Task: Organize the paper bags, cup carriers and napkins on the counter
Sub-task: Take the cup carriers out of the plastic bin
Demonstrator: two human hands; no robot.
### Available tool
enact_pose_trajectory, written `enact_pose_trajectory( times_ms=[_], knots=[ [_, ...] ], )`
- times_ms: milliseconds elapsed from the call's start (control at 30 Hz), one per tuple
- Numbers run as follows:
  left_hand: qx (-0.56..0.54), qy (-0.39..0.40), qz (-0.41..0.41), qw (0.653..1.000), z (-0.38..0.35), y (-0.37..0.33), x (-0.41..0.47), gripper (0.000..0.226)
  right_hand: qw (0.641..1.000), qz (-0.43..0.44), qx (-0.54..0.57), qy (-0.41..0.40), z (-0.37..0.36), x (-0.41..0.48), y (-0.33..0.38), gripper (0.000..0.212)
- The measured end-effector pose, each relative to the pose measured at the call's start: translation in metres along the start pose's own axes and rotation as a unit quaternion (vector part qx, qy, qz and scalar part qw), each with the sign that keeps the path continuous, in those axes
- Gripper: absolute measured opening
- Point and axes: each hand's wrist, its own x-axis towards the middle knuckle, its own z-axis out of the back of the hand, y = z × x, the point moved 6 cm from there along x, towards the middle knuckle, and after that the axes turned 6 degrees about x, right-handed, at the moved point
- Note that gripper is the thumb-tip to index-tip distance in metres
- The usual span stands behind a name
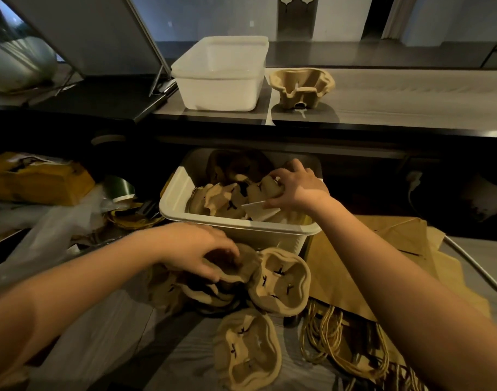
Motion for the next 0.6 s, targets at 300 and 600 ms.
enact_pose_trajectory(
  times_ms=[300,600],
  knots=[
    [-0.158,-0.214,0.119,0.957,0.057,0.040,0.006,0.028,0.998,0.039,0.047,-0.012,-0.007,-0.009,-0.007,0.043],
    [-0.137,-0.127,0.258,0.948,0.023,0.098,0.056,0.052,0.957,0.101,0.059,-0.264,0.030,-0.034,-0.004,0.024]
  ],
)
